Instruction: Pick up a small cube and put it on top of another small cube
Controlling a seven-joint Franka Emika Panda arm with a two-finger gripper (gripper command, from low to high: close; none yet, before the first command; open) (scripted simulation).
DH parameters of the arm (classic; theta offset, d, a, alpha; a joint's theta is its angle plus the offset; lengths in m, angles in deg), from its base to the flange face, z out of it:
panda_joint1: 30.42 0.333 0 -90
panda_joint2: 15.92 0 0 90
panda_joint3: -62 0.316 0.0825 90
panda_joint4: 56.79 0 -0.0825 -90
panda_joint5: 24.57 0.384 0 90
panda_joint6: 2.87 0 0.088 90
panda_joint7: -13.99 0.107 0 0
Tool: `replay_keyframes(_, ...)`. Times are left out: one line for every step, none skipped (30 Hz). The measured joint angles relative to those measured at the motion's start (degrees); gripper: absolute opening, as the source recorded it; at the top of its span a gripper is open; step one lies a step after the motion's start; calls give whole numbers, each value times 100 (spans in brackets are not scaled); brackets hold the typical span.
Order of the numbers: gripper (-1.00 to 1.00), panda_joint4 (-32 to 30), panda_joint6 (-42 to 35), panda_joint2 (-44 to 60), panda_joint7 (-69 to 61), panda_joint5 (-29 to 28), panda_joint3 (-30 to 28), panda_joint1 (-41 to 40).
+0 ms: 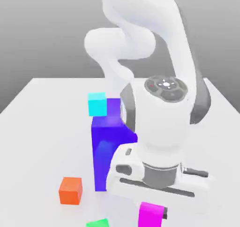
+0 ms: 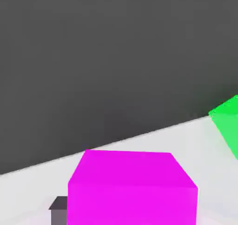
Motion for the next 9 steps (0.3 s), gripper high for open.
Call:
replay_keyframes(-100, 2, -81, -83, -88, 67, -79, -143)
replay_keyframes(-100, 6, -110, -110, -156, 116, -148, -255)
replay_keyframes(-100, 14, -29, -21, -185, 132, -187, -308)
replay_keyframes(-100, 24, 111, 127, -188, 126, -215, -329)
replay_keyframes(-100, 35, 278, 305, -182, 112, -238, -333)
replay_keyframes(-100, 47, 460, 500, -169, 87, -243, -343)
replay_keyframes(100, 53, 552, 598, -162, 77, -256, -337)
replay_keyframes(100, 53, 552, 598, -162, 77, -256, -337)
replay_keyframes(100, 53, 552, 598, -162, 77, -256, -337)
